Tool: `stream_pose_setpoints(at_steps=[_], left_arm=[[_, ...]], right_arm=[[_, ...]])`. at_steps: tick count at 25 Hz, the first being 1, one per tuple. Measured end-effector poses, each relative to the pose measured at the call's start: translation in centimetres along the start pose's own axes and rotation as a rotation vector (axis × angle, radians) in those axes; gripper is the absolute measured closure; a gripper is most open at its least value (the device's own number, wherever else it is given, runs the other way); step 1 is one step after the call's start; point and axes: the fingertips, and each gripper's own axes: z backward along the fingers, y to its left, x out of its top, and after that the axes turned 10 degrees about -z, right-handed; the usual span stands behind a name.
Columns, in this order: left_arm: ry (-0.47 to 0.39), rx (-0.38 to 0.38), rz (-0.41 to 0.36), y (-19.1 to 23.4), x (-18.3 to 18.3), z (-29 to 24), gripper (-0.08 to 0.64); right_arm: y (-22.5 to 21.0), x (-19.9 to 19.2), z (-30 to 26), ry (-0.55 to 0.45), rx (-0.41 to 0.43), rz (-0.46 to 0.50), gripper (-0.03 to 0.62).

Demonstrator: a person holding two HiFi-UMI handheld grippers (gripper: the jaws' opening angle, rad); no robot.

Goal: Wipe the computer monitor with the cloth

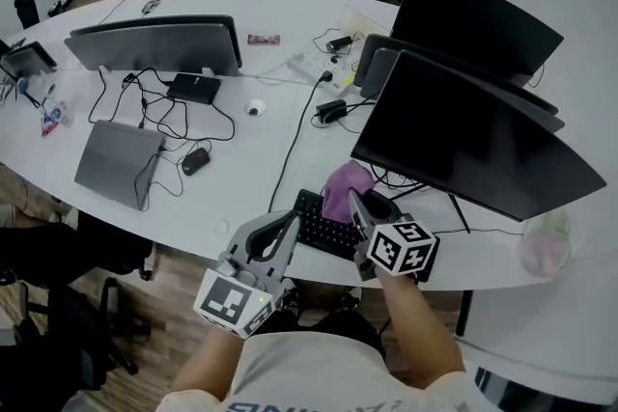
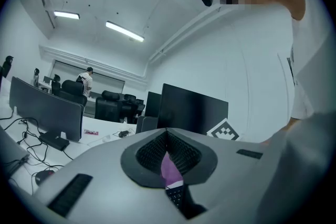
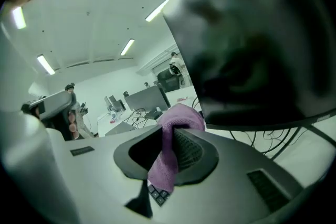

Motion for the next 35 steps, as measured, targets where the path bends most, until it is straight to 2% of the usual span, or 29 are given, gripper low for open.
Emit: stream_pose_setpoints(at_steps=[3, 10, 15, 17, 25, 35], left_arm=[[0.010, 0.019, 0.016, 0.4, -0.5, 0.2, 0.552], [0.033, 0.033, 0.035, 1.6, -1.8, 0.0, 0.552], [0.047, 0.033, 0.037, 2.4, -2.2, -0.2, 0.552], [0.052, 0.034, 0.038, 2.7, -2.4, -0.3, 0.552], [0.062, 0.029, 0.040, 3.2, -2.8, -0.9, 0.552], [0.060, 0.031, 0.031, 3.6, -2.4, -1.1, 0.552]], right_arm=[[-1.1, -0.9, -3.1, 0.034, -0.015, -0.087, 0.525], [-3.5, -2.4, -8.9, 0.081, -0.056, -0.211, 0.525], [-6.4, -2.9, -11.4, 0.065, -0.123, -0.434, 0.525], [-7.4, -2.9, -11.7, 0.047, -0.150, -0.484, 0.525], [-7.7, -1.6, -11.7, 0.005, -0.142, -0.482, 0.525], [-6.5, 1.8, -11.1, -0.106, -0.139, -0.431, 0.525]])
